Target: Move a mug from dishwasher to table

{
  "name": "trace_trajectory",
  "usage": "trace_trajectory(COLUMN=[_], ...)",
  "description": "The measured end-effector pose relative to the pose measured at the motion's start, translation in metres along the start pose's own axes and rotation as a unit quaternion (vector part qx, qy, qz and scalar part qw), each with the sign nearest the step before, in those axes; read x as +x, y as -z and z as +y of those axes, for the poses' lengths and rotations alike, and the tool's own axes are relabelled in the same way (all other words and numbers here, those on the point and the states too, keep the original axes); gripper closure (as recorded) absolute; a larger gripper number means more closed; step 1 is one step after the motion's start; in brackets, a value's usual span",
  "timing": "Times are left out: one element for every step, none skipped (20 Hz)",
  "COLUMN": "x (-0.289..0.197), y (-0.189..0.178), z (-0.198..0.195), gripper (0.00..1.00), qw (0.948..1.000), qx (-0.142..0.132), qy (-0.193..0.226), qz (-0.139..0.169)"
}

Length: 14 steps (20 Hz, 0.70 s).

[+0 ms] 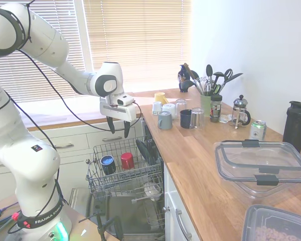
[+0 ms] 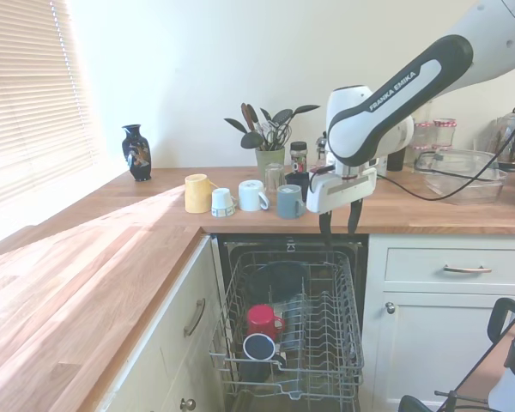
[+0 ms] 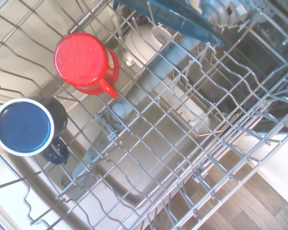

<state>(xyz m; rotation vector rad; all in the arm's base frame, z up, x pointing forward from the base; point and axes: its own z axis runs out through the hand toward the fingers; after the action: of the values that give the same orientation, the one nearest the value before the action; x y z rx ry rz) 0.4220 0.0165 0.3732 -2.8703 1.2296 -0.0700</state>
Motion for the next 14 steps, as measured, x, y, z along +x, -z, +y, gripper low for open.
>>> trace_trajectory(x=[0.0,0.0,0.0,-0.001,-0.002,-0.005,-0.01,-0.014,-0.019,-0.024,-0.029,-0.034,-0.038,-0.041], y=[0.0,-0.001,-0.001,-0.001,-0.001,-0.003,-0.005,-0.008,-0.012,-0.016,-0.021,-0.026,-0.03,-0.036], z=[0.0,0.0,0.0,-0.001,-0.004,-0.008,-0.013,-0.018,-0.025,-0.032,-0.039,-0.047,-0.055,-0.063], gripper=[0.0,0.0,0.0,0.0,0.0,0.0,0.0,0.0,0.0,0.0,0.0,0.0,0.0,0.0], qw=[1.0,1.0,1.0,0.9999,0.9998,0.9997,0.9994,0.9989,0.9983,0.9974,0.9963,0.9951,0.9938,0.9926], qx=[0.0,-0.001,-0.004,-0.006,-0.006,-0.006,-0.006,-0.008,-0.009,-0.01,-0.011,-0.012,-0.013,-0.015], qy=[0.0,0.002,0.002,0.006,0.012,0.019,0.029,0.04,0.052,0.064,0.076,0.087,0.098,0.107], qz=[0.0,0.002,0.005,0.01,0.014,0.016,0.019,0.022,0.026,0.031,0.039,0.046,0.051,0.055])
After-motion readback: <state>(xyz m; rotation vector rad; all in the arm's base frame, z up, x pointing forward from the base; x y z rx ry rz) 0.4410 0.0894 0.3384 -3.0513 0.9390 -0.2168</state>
